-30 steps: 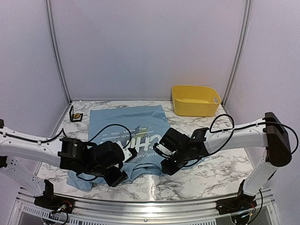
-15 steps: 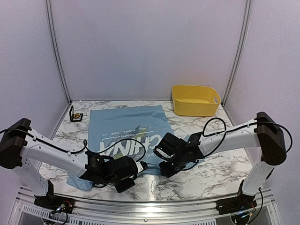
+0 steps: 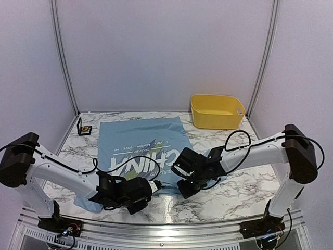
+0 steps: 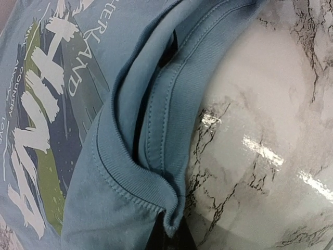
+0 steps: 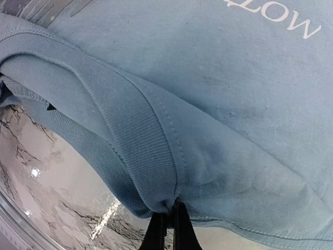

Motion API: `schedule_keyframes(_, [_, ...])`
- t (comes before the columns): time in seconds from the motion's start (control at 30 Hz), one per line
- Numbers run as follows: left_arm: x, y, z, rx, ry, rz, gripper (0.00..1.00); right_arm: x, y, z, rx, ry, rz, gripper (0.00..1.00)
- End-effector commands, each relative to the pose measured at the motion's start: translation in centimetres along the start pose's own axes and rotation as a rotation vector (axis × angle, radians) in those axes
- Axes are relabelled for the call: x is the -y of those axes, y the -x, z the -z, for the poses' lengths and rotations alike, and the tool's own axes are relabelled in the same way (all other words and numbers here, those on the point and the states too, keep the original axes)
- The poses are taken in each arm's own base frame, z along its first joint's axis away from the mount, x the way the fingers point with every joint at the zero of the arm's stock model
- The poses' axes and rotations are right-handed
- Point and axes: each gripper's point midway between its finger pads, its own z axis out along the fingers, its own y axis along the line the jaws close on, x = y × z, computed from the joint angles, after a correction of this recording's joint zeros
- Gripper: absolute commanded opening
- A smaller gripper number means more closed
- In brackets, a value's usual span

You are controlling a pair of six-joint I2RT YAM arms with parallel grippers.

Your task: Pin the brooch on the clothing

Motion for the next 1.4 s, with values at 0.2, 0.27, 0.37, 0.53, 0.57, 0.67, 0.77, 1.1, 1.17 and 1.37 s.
schedule_keyframes(0.2, [4.0,-1.2,5.3,-0.018,-0.346,0.054,0.0,-1.8,-4.7,4.9,-0.195,0.114,0.021,0.0])
schedule_keyframes(0.27, [5.6,-2.4,6.3,-0.065,-0.436,0.048,0.0,-2.4,-6.4,5.0,-0.243,0.156,0.012,0.0])
schedule_keyframes(0.37, [7.5,-3.7,7.1,-0.129,-0.51,0.011,0.0,-4.1,-7.9,4.9,-0.286,0.222,0.04,0.0])
schedule_keyframes(0.53, [9.2,-5.0,8.3,-0.213,-0.625,-0.017,0.0,-5.9,-10.6,3.1,-0.397,0.26,0.09,0.0])
schedule_keyframes(0.57, [9.5,-5.1,8.5,-0.222,-0.647,-0.014,0.0,-5.9,-11.1,2.8,-0.417,0.258,0.09,0.0])
schedule_keyframes(0.67, [9.6,-5.3,8.6,-0.236,-0.662,-0.005,0.06,-5.9,-11.2,2.7,-0.429,0.251,0.098,0.05])
schedule_keyframes(0.77, [9.4,-5.2,8.8,-0.244,-0.663,0.003,0.43,-6.4,-9.8,3.7,-0.398,0.264,0.136,0.24])
schedule_keyframes(1.1, [0.5,2.0,12.5,0.08,-0.51,0.268,0.71,0.9,3.2,9.0,-0.008,0.172,0.021,0.59])
schedule_keyframes(1.17, [-4.7,2.0,11.3,0.103,-0.347,0.486,0.69,5.5,6.3,8.3,0.082,0.052,-0.068,0.5])
schedule_keyframes(1.37, [-14.0,-8.0,6.2,-0.114,0.02,0.99,0.32,16.0,11.6,5.4,0.226,-0.185,-0.221,0.0])
